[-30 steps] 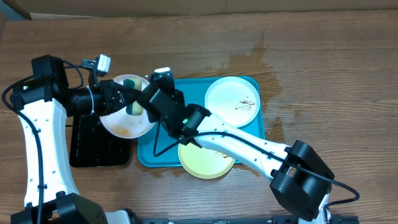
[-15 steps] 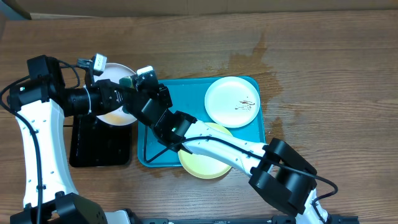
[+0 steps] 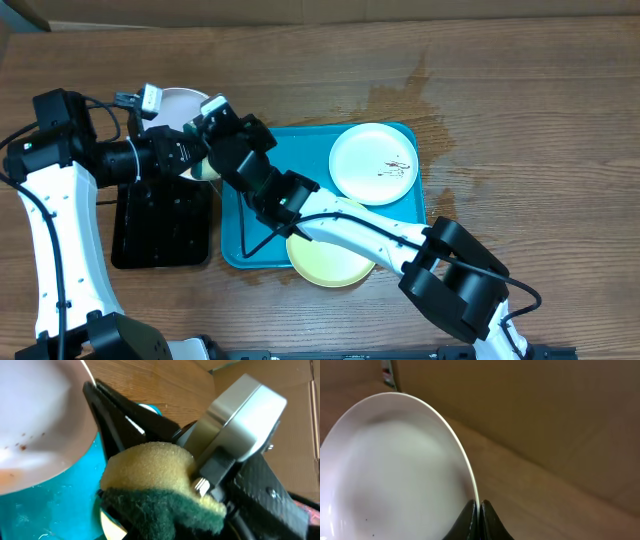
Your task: Clean dirty plates on tray and stack at the side
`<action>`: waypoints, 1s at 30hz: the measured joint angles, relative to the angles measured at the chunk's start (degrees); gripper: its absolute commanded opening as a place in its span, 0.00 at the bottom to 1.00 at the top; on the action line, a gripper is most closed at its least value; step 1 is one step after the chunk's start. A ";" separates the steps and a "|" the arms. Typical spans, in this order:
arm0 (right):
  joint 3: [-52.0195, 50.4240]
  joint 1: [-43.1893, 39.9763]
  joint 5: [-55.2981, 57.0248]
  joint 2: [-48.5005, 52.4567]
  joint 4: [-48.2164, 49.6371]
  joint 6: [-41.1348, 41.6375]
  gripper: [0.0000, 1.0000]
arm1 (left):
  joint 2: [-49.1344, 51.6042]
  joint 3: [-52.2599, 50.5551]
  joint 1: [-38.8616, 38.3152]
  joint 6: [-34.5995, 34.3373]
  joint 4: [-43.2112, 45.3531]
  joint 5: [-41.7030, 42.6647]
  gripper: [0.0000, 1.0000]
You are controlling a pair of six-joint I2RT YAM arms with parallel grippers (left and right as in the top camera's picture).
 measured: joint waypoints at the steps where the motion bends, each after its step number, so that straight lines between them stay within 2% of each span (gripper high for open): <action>1: 0.00 -0.17 -0.46 0.02 0.50 -2.01 0.04 | 0.00 0.00 0.02 0.00 -0.02 -0.07 0.04; 7: 0.00 -0.81 -1.20 0.98 5.79 -13.88 0.04 | 0.00 0.00 0.39 0.00 -0.22 -1.07 0.04; 13: 0.00 -0.98 -1.01 1.29 8.48 -19.41 0.04 | 0.00 0.00 0.39 -0.02 -0.26 -1.46 0.04; 25: 0.00 -0.96 -1.44 1.38 8.63 -19.87 0.04 | 0.00 0.00 0.39 -0.02 -0.31 -1.97 0.04; 27: 0.00 -0.96 -1.77 1.42 8.07 -18.08 0.04 | 0.00 0.00 0.39 -0.02 -0.31 -2.08 0.04; 30: 0.00 -0.96 -2.91 1.46 5.27 -11.13 0.04 | 0.00 0.00 0.37 -0.02 -0.33 -2.32 0.04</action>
